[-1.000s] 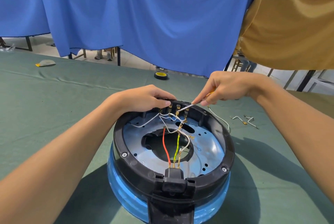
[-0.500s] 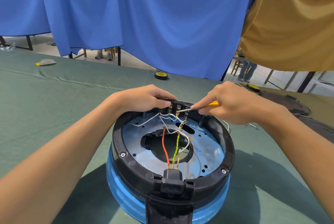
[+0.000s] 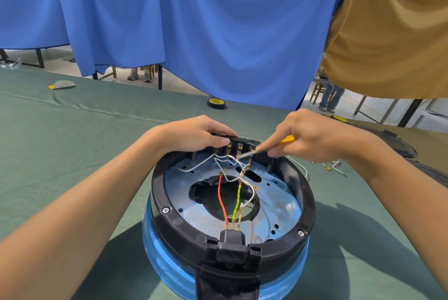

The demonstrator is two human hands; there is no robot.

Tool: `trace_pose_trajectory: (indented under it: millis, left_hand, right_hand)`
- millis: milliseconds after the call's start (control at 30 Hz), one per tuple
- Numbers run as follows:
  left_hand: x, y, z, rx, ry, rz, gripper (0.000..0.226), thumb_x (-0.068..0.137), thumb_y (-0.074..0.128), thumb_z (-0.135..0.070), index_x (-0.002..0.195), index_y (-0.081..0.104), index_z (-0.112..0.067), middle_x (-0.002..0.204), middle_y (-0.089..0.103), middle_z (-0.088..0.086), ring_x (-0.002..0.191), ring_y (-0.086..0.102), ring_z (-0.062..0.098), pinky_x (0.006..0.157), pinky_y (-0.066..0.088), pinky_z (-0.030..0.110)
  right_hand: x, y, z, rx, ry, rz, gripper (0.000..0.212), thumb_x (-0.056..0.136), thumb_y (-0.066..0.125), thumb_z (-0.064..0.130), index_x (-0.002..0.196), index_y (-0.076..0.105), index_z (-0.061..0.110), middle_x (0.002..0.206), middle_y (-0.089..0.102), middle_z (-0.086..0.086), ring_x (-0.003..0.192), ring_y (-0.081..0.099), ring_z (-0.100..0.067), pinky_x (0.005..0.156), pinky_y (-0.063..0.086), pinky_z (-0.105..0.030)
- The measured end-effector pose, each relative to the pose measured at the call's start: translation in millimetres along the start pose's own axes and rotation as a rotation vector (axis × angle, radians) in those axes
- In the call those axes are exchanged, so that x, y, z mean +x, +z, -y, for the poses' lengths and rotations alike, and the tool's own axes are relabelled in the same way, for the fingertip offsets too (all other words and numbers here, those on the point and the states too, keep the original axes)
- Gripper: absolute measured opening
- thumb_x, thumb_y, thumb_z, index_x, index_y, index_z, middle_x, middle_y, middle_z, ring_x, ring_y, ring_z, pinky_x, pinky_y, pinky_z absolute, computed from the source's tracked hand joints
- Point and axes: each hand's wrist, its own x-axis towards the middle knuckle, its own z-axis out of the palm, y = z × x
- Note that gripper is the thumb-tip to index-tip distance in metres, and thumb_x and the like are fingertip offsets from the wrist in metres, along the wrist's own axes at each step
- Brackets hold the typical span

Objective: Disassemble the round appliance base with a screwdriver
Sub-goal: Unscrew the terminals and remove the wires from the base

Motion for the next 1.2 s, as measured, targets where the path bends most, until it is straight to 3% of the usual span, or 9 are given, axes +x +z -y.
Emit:
trace_pose_trajectory:
  millis: [67,400,567,633,700,800,900,1000,1200]
  left_hand:
    - [0,0,0,0.000,-0.002,-0.002,0.030,0.101,0.050,-0.026,0.128,0.063,-0.029,0.114,0.069,-0.013,0.107,0.061,0.005,0.104,0.042,0.031]
    - [-1,1,1,-0.037,0.011,-0.003,0.029,0.101,0.050,-0.026,0.127,0.063,-0.028,0.114,0.069,-0.012,0.106,0.061,0.005,0.100,0.043,0.027]
    - [-1,0,7,-0.182,-0.020,0.011,0.026,0.101,0.050,-0.023,0.120,0.065,-0.032,0.113,0.069,-0.015,0.106,0.062,0.000,0.090,0.043,0.015]
    - [0,-1,9,-0.195,-0.037,-0.004,0.025,0.101,0.052,-0.023,0.119,0.067,-0.030,0.113,0.070,-0.013,0.108,0.062,0.002,0.095,0.043,0.020]
    - [1,-1,10,-0.192,-0.043,-0.018,0.024,0.100,0.053,-0.023,0.116,0.069,-0.027,0.108,0.072,-0.011,0.107,0.063,0.007,0.103,0.042,0.029]
    - [1,0,10,-0.193,-0.050,-0.035,0.023,0.099,0.054,-0.023,0.116,0.070,-0.027,0.107,0.072,-0.011,0.107,0.063,0.008,0.108,0.040,0.036]
    - [2,0,9,-0.187,-0.052,-0.044,0.026,0.099,0.054,-0.023,0.120,0.069,-0.023,0.112,0.071,-0.008,0.111,0.061,0.010,0.110,0.038,0.040]
    - [1,1,9,-0.194,-0.045,-0.051,0.025,0.099,0.054,-0.021,0.119,0.070,-0.020,0.110,0.072,-0.005,0.110,0.062,0.014,0.109,0.039,0.042]
    - [2,1,8,-0.191,-0.051,-0.052,0.025,0.099,0.054,-0.021,0.119,0.070,-0.020,0.110,0.072,-0.004,0.109,0.062,0.015,0.109,0.039,0.044]
  right_hand:
    - [0,0,1,0.021,-0.030,0.020,0.023,0.088,0.069,0.028,0.096,0.071,0.049,0.076,0.067,-0.011,0.074,0.054,-0.028,0.065,0.045,-0.044]
    - [-2,9,7,-0.027,0.019,-0.023,0.018,0.091,0.064,0.035,0.099,0.071,0.049,0.056,0.060,0.010,0.057,0.047,-0.003,0.057,0.037,-0.032]
    - [-8,4,6,0.036,0.004,-0.036,0.017,0.091,0.064,0.034,0.101,0.074,0.044,0.071,0.070,0.002,0.057,0.050,-0.007,0.051,0.038,-0.019]
    - [-10,4,6,0.070,0.020,-0.122,0.017,0.090,0.065,0.034,0.098,0.074,0.045,0.076,0.072,0.009,0.059,0.053,-0.002,0.053,0.043,-0.018]
    - [-8,6,8,0.041,0.042,-0.162,0.016,0.090,0.064,0.035,0.099,0.073,0.046,0.078,0.072,0.014,0.065,0.056,0.000,0.064,0.051,-0.032]
    - [-2,11,12,-0.004,0.039,-0.148,0.017,0.091,0.063,0.035,0.101,0.073,0.046,0.059,0.063,0.018,0.056,0.049,0.002,0.055,0.040,-0.031]
    - [1,11,14,-0.095,0.042,-0.141,0.019,0.093,0.061,0.035,0.103,0.072,0.046,0.052,0.047,0.044,0.057,0.048,0.013,0.050,0.030,-0.028]
    - [2,9,18,-0.188,0.031,-0.137,0.021,0.093,0.059,0.036,0.105,0.069,0.050,0.055,0.034,0.057,0.053,0.045,-0.002,0.050,0.026,-0.026]
    - [10,1,25,-0.345,0.041,-0.153,0.025,0.091,0.060,0.038,0.107,0.064,0.058,0.079,0.058,0.023,0.071,0.051,-0.007,0.052,0.027,-0.024]
